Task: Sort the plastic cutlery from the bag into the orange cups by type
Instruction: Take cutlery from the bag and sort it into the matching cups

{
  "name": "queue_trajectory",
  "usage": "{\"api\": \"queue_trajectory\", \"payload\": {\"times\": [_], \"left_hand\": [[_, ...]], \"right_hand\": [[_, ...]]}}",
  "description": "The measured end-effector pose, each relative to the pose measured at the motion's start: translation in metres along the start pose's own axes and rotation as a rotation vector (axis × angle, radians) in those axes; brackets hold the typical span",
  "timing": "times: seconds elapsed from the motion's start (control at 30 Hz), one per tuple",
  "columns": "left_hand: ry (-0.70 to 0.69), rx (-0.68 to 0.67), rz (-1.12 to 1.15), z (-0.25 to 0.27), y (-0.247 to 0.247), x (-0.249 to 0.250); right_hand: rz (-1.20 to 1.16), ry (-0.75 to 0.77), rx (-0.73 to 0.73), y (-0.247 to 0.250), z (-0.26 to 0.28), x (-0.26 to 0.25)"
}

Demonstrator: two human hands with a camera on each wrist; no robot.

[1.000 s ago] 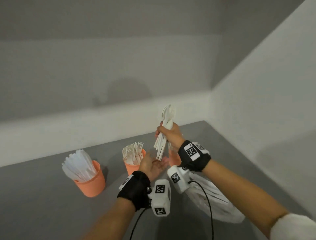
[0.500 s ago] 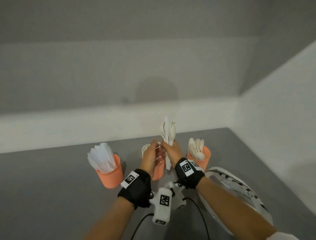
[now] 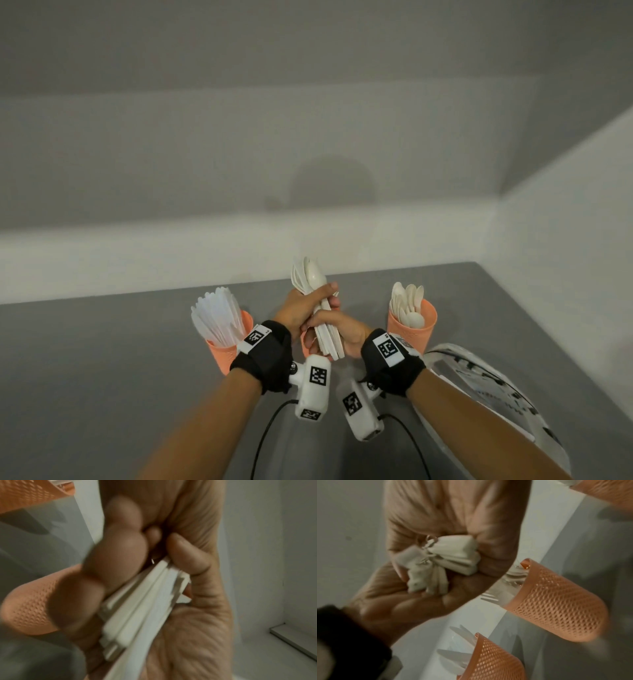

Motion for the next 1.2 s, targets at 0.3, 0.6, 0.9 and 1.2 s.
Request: {"api": "queue_trajectory", "payload": {"times": [0.3,0.6,0.9,1.2], "left_hand": [[-0.087,0.058,-0.114,0.004,0.009,0.022],[-0.284,0.296,-0.233,-0.008,0.021,0.034],[-0.322,0.324,-0.224,0.004,0.038,0.042],[-0.672,0.636,-0.163,0.051,0.114,0.086]], "right_hand": [[-0.205,0.072,0.103,0.009,-0.003,-0.001],[-0.199,0.016,-0.010,0.016,-0.004,0.000],[-0.120,0.054,0.201,0.016,-0.008,0.005],[-0.138,0.143,0.265,0.009,-0.019,0.015]]}}
Point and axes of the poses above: each hand's wrist, its own z-axis away from the middle knuckle, its own y-axis out of the back of the hand, x = y × z, the point moved 3 cm from there along -z, towards the middle knuckle, and after that the axes turned 13 degrees about y, right-handed, at the moved point
